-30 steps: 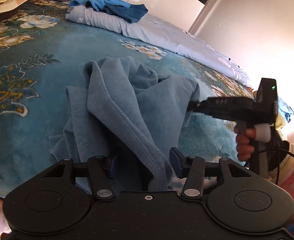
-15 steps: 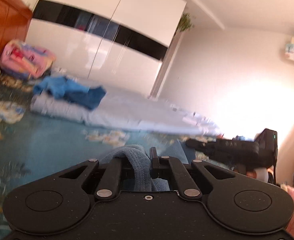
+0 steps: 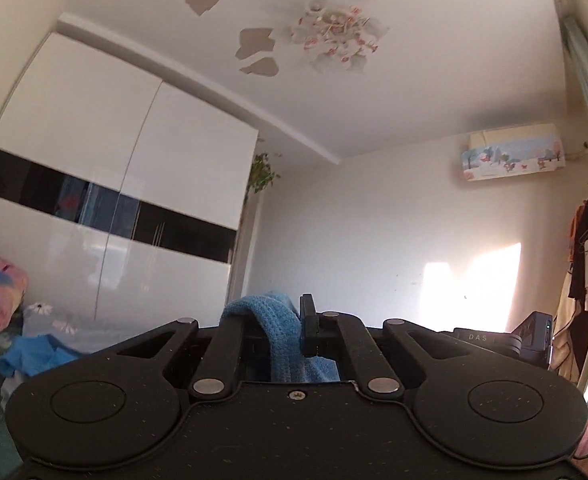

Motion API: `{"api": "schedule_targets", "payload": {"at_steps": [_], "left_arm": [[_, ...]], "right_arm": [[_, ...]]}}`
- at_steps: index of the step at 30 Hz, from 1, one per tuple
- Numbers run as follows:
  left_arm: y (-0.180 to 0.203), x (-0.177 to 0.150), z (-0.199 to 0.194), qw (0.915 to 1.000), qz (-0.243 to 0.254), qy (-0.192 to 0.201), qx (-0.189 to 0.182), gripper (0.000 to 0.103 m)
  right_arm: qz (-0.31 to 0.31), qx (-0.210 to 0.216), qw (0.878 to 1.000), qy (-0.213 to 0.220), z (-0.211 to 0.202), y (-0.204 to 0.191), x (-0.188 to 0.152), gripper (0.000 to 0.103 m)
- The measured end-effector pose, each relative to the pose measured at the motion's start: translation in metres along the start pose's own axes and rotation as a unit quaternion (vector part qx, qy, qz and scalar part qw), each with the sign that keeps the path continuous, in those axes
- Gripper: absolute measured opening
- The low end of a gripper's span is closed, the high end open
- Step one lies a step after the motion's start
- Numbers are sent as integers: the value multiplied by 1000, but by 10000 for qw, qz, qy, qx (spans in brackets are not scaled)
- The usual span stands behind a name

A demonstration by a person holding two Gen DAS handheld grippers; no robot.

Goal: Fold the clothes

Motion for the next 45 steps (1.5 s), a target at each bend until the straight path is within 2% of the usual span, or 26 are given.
{"api": "schedule_targets", "payload": {"at_steps": [3, 5, 8, 10, 13, 16, 19, 21, 26, 31, 34, 40, 43, 45], "left_arm": [[16, 17, -3, 9993, 283, 187, -137, 11], [14, 12, 0, 9994, 301, 125, -62, 11], [-8, -22, 9, 9993, 153, -259, 234, 11], [-38, -63, 20, 9965, -49, -645, 527, 11], [-72, -140, 19, 9827, -657, -1438, 964, 9], [-100, -215, 13, 9630, -898, -2174, 1314, 7], [-129, -261, 18, 9452, -1261, -2566, 1577, 7], [-150, -277, 24, 9389, -1409, -2623, 1725, 7], [-212, -296, 58, 9268, -1620, -2730, 2007, 7], [-260, -325, 95, 9205, -1565, -2756, 2287, 7], [-288, -353, 106, 9065, -1662, -2860, 2625, 7], [-314, -409, 96, 8703, -1639, -3475, 3081, 7], [-315, -410, 90, 8665, -1767, -3488, 3105, 8], [-314, -404, 89, 8649, -1849, -3502, 3084, 17]], "right_arm": [[-339, 163, 9989, 272, -8, -18, 32, 4], [-557, 187, 9978, 300, -4, -24, 42, 4], [-720, 23, 9974, 63, 13, -18, 26, 4], [-692, -181, 9972, -223, 26, -3, 4, 4], [-583, -726, 9919, -861, 46, 34, -54, 4], [-212, -1221, 9815, -1461, 53, 77, -117, 4], [72, -1617, 9682, -1907, 64, 117, -166, 4], [217, -1817, 9604, -2102, 77, 139, -190, 4], [219, -1871, 9543, -2320, 119, 171, -218, 4], [81, -1857, 9493, -2535, 170, 197, -236, 4], [6, -1957, 9423, -2717, 195, 216, -258, 4], [-181, -2198, 9199, -3242, 219, 248, -309, 4], [-328, -2284, 9069, -3525, 216, 255, -329, 4], [-423, -2285, 9017, -3646, 213, 255, -334, 5]]}}
Point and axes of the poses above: each gripper's, at about its wrist camera, not at the fingertips, and z roughly the way its jaws point, y to its right, x to its top, the point moved 6 cm from there along z, roughly the way its jaws point, and after that the axes turned 15 degrees about y, right-handed, at the moved point
